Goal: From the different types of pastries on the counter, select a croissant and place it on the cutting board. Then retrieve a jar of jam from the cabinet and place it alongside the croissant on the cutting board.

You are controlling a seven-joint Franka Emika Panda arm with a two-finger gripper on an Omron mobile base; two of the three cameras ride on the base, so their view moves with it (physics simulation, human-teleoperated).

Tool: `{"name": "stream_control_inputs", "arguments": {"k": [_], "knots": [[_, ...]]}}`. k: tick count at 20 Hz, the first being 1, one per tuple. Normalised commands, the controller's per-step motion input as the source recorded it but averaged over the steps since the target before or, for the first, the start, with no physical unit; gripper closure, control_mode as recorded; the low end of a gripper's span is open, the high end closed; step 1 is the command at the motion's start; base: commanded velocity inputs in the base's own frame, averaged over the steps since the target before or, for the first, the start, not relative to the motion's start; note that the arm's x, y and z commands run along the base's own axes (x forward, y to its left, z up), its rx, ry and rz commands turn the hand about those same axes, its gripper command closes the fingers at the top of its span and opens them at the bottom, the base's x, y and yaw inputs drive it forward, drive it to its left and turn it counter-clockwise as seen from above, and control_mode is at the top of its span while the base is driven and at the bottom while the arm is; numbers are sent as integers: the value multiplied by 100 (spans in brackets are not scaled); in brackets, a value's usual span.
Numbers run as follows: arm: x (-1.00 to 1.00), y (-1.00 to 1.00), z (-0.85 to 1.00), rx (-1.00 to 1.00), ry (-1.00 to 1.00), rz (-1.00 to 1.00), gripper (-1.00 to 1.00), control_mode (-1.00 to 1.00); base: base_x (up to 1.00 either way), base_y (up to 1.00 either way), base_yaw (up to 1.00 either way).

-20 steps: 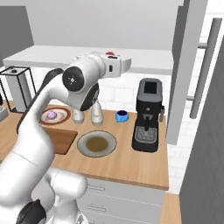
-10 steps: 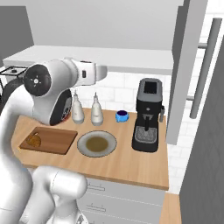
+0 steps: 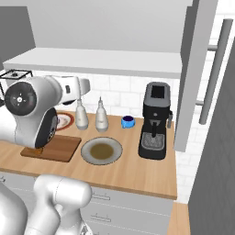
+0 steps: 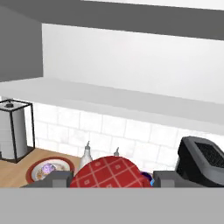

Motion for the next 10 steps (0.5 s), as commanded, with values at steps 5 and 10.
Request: {"name": "stream_control_inputs", "arguments": {"k": [5,10], "knots": [[-1,48,-30,-1,16,11,100,-100,0,0,0],[0,28,-82,0,9,14,100,-100,0,0,0]]}}
